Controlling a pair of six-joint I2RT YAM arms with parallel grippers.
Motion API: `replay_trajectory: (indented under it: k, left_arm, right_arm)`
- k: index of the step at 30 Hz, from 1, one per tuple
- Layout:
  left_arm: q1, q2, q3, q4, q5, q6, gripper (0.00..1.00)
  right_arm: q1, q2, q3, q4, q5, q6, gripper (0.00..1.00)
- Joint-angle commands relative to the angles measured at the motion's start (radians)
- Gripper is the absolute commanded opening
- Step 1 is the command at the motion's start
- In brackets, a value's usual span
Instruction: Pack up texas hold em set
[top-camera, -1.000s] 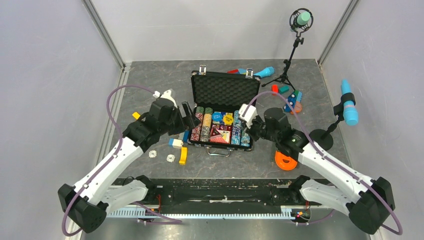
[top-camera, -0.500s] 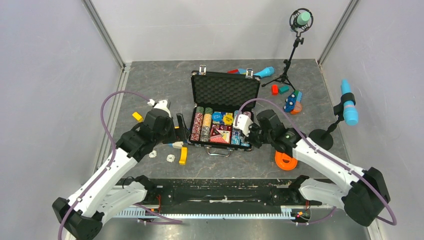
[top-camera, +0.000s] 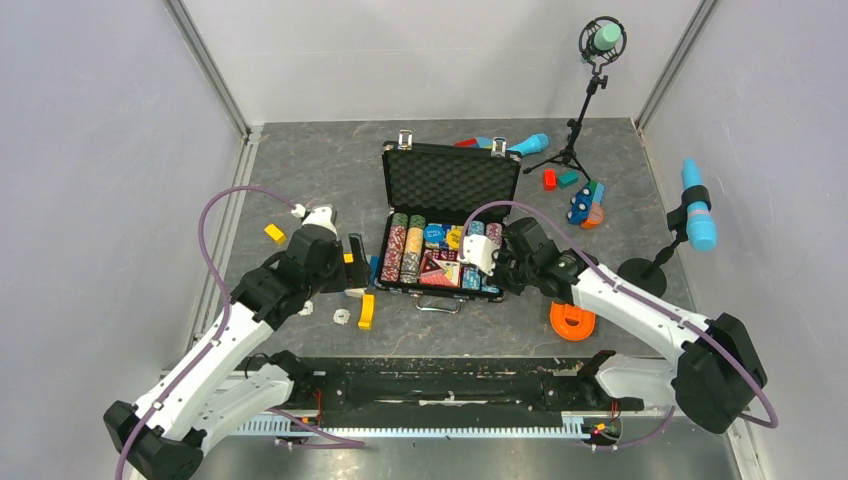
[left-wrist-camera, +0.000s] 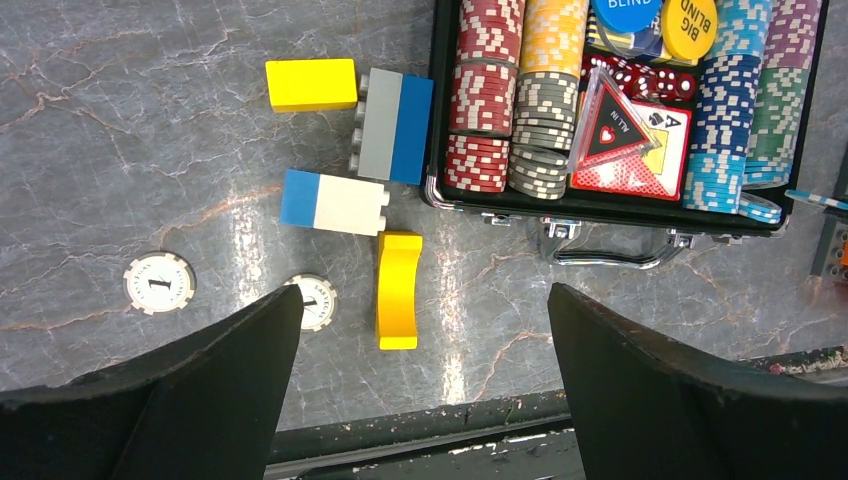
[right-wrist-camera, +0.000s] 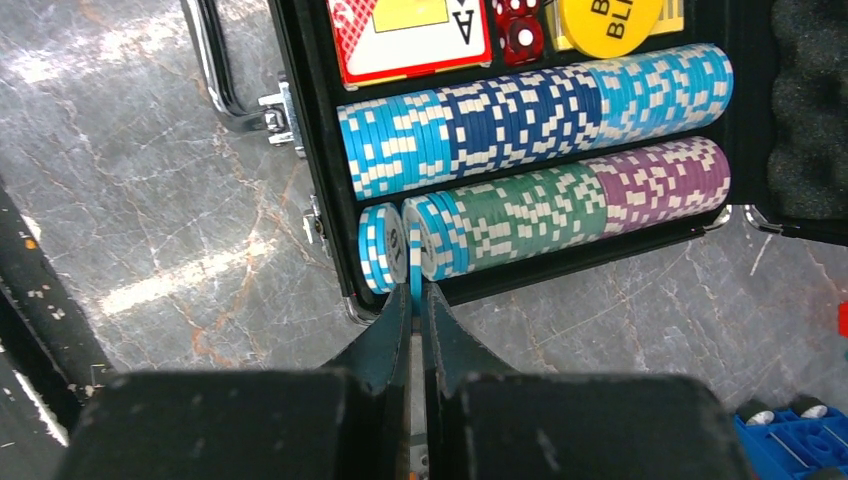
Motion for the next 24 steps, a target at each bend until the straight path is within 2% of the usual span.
replay_trajectory:
  k: [1,24]
  left_arm:
    - [0.006,-0.009,-0.005,0.022,-0.032,0.057,0.98]
    - [0.006,-0.01,-0.01,0.023,-0.042,0.052,1.0]
  right_arm:
    - [-0.002,0.016,0.049,0.014,0.043,-0.046,0.0]
    - [-0.002,0.114,0.034,0.045,0.05,-0.106,0.0]
